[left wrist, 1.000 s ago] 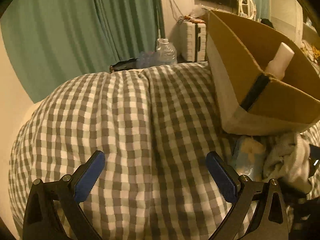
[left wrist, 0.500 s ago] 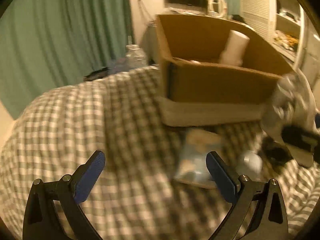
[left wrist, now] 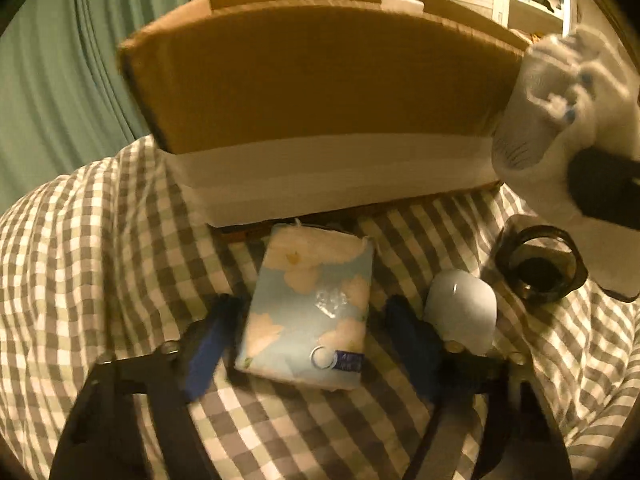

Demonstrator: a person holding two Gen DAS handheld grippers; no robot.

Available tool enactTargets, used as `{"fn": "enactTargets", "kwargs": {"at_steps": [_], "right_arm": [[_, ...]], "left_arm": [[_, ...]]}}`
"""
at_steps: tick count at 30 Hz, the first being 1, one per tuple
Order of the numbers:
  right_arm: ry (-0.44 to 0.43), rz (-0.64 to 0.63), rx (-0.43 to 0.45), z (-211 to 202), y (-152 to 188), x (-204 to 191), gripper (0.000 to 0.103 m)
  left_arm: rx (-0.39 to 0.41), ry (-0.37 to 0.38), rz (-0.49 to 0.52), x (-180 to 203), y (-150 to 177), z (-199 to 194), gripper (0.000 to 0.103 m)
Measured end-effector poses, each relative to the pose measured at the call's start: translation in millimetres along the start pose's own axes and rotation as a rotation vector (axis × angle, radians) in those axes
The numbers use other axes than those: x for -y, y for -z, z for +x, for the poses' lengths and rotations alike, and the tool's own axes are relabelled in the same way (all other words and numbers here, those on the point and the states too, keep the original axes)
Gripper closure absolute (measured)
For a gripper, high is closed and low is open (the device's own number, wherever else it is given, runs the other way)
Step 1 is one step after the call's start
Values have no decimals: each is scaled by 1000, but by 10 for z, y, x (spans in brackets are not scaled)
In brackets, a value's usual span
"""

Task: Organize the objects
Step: 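Grasp the white knit glove with the right tool while the left tool grasps the blue tissue pack, then carry the glove and tissue pack into the box and open both tools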

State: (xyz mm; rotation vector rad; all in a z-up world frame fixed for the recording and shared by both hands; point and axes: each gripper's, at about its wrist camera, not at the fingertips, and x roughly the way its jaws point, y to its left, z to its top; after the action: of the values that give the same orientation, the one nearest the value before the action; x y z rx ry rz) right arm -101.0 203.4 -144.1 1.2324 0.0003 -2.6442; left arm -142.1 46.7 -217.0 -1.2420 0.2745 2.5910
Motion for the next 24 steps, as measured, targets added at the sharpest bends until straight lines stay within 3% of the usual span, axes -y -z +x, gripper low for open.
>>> {"fn": "enactTargets", "kwargs": {"at_steps": [2,14,18,24], "right_arm": [[2,-1,-1,2,-7,-3,41],[4,0,-1,-22,-11,7,41],[0,-3,18,-127,-14,-1,41],[12,-5,58,-367,-46,-4,41]], "left_arm": [[1,5,14,33,2,19,47],[25,-35,-5,20,-2,-337,48],[58,-36,-18,58,-38,-537,48],[42,-27,-65,33,-50,-748,48]]}}
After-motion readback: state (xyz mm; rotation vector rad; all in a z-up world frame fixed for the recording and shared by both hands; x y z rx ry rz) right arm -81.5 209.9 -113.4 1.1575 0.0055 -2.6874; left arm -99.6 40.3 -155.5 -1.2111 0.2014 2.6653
